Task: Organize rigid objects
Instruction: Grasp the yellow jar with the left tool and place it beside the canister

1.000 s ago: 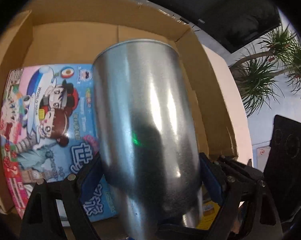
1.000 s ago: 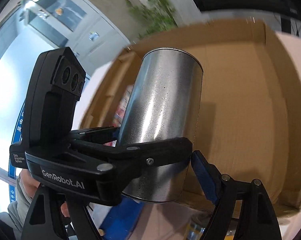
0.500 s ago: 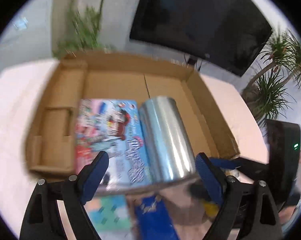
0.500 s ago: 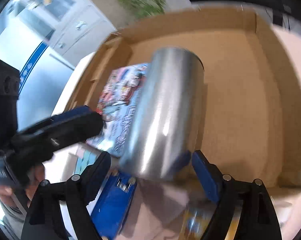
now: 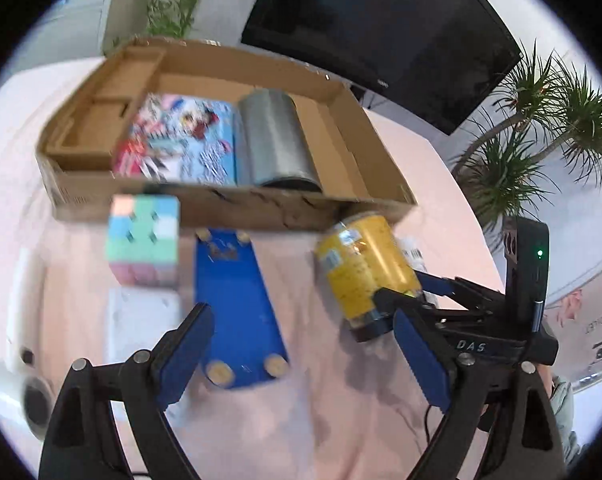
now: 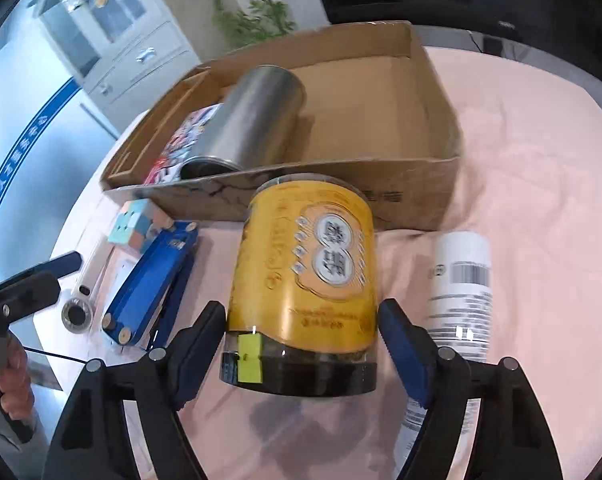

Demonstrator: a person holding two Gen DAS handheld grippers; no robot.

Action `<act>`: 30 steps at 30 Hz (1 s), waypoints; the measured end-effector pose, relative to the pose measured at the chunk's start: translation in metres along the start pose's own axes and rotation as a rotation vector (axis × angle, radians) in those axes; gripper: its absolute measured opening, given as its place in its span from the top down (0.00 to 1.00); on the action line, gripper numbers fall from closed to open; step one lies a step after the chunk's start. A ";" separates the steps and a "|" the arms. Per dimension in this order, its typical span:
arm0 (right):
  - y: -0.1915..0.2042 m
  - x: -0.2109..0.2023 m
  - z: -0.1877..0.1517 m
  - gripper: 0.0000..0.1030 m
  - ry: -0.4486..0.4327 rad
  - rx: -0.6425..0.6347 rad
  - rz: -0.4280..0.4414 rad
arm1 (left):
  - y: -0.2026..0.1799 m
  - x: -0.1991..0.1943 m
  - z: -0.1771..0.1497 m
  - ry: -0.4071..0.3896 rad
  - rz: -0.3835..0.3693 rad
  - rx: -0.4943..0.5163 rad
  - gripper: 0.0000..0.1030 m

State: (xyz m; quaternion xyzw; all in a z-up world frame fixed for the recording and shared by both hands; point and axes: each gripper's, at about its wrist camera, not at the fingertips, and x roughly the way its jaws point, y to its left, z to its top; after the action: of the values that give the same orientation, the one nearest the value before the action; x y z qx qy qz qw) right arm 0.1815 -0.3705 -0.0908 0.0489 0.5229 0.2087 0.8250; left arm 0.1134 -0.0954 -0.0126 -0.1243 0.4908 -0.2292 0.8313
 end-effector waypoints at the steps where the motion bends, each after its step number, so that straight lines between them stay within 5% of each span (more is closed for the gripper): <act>1: 0.004 -0.001 -0.003 0.26 0.010 -0.008 -0.003 | -0.003 0.000 -0.004 0.010 -0.020 0.001 0.11; 4: 0.029 -0.010 -0.030 0.26 0.048 -0.047 0.034 | -0.010 0.003 -0.019 0.070 -0.085 -0.005 0.11; 8: 0.065 -0.025 -0.076 0.23 0.157 -0.069 0.234 | -0.011 0.016 -0.052 0.195 -0.157 -0.084 0.11; 10: 0.076 -0.033 -0.091 0.22 0.186 -0.084 0.350 | -0.004 0.021 -0.063 0.230 -0.135 -0.120 0.11; 17: 0.092 0.003 -0.093 0.19 0.268 -0.021 0.449 | 0.028 0.027 -0.091 0.287 -0.135 -0.251 0.16; 24: 0.129 0.015 -0.089 0.16 0.241 -0.075 0.411 | 0.022 0.002 -0.083 0.175 -0.088 -0.207 0.17; 30: 0.136 -0.053 -0.048 0.16 0.003 -0.141 0.348 | -0.033 -0.047 -0.024 -0.005 -0.060 -0.011 0.17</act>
State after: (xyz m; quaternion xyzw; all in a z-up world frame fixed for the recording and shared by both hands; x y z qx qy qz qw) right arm 0.0793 -0.2746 -0.0268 0.0805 0.4919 0.3844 0.7771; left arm 0.0641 -0.0998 0.0258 -0.1443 0.4860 -0.2511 0.8246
